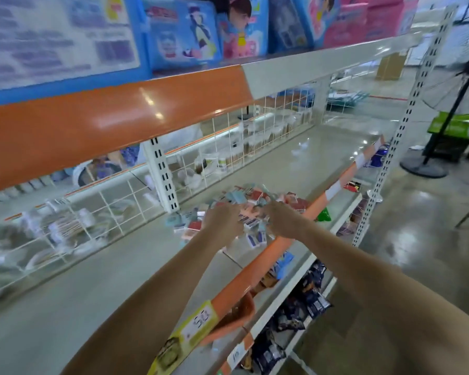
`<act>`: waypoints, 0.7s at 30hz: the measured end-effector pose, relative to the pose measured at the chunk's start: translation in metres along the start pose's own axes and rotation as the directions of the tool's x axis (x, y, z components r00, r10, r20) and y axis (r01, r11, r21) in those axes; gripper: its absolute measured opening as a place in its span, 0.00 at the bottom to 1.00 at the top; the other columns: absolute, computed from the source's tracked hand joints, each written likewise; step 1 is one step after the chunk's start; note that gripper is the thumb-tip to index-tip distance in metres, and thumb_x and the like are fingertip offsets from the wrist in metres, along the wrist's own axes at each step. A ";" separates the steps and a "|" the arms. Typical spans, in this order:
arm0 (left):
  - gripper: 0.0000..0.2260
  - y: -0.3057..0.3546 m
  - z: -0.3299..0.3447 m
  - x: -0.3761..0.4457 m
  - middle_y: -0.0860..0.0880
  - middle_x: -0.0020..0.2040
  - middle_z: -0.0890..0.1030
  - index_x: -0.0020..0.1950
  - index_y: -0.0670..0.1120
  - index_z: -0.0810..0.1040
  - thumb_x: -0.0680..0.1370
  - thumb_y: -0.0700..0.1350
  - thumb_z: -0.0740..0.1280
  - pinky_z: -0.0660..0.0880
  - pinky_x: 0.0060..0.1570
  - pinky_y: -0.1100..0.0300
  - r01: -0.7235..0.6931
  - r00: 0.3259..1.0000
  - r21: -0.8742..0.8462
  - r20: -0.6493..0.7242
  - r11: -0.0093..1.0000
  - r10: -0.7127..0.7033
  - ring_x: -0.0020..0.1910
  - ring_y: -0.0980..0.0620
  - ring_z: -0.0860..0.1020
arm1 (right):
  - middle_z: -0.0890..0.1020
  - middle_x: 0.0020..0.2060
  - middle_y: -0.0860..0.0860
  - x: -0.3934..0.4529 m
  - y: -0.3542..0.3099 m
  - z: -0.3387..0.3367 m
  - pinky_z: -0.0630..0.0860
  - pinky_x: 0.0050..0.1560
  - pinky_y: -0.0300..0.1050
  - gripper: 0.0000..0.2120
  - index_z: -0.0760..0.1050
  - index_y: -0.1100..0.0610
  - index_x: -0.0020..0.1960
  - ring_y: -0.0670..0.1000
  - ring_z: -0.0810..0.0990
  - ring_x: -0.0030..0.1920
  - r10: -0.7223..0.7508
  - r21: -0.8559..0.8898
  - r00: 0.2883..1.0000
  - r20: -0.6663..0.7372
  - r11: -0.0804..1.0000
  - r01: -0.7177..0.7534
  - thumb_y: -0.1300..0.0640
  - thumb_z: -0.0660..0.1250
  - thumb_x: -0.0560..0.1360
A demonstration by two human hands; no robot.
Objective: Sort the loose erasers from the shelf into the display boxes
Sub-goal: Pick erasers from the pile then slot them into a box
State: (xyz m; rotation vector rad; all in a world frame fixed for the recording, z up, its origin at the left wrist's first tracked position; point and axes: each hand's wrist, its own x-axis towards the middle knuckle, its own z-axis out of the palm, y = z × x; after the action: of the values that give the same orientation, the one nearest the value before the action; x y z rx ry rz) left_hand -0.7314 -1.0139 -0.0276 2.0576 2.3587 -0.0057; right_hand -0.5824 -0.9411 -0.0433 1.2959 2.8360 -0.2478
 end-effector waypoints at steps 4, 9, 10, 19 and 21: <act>0.11 -0.006 0.008 0.033 0.45 0.52 0.79 0.58 0.45 0.74 0.77 0.45 0.63 0.69 0.39 0.57 0.123 0.990 -0.089 -0.057 0.988 -0.128 0.50 0.46 0.77 | 0.72 0.64 0.57 0.039 -0.006 0.009 0.69 0.63 0.50 0.23 0.67 0.61 0.68 0.57 0.70 0.63 0.032 0.109 0.990 -0.140 0.994 -0.017 0.55 0.62 0.75; 0.11 -0.009 0.021 0.058 0.46 0.51 0.79 0.57 0.45 0.76 0.75 0.42 0.65 0.70 0.39 0.57 0.183 0.981 -0.142 -0.044 0.973 -0.191 0.49 0.46 0.78 | 0.68 0.64 0.57 0.061 -0.021 0.030 0.63 0.65 0.53 0.26 0.67 0.58 0.67 0.61 0.67 0.63 0.124 0.096 0.980 -0.158 0.989 -0.109 0.44 0.62 0.75; 0.10 -0.008 0.024 0.061 0.46 0.50 0.80 0.56 0.45 0.76 0.75 0.42 0.65 0.70 0.39 0.57 0.189 0.979 -0.145 -0.049 0.971 -0.197 0.49 0.46 0.78 | 0.68 0.65 0.57 0.063 -0.020 0.033 0.62 0.66 0.54 0.26 0.66 0.58 0.67 0.61 0.67 0.64 0.140 0.106 0.973 -0.185 0.987 -0.122 0.45 0.63 0.75; 0.15 -0.011 0.036 0.069 0.48 0.56 0.79 0.61 0.45 0.75 0.75 0.43 0.68 0.69 0.44 0.60 0.146 0.976 -0.223 -0.124 0.964 -0.176 0.55 0.48 0.77 | 0.68 0.63 0.55 0.063 -0.010 0.038 0.71 0.60 0.49 0.17 0.68 0.57 0.66 0.58 0.70 0.62 0.128 0.210 0.954 -0.272 0.975 -0.071 0.55 0.60 0.78; 0.17 -0.013 0.039 0.071 0.49 0.55 0.80 0.60 0.46 0.76 0.73 0.49 0.71 0.72 0.48 0.58 0.138 0.980 -0.258 -0.103 0.956 -0.170 0.54 0.48 0.77 | 0.69 0.63 0.55 0.059 -0.006 0.037 0.73 0.60 0.49 0.16 0.69 0.57 0.66 0.57 0.70 0.62 0.106 0.183 0.959 -0.264 0.981 -0.058 0.56 0.59 0.78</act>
State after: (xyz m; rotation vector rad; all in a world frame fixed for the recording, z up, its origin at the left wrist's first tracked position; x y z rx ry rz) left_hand -0.7533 -0.9456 -0.0672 1.8046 2.4360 0.4078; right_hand -0.6279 -0.9063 -0.0836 1.5940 3.0336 -0.3481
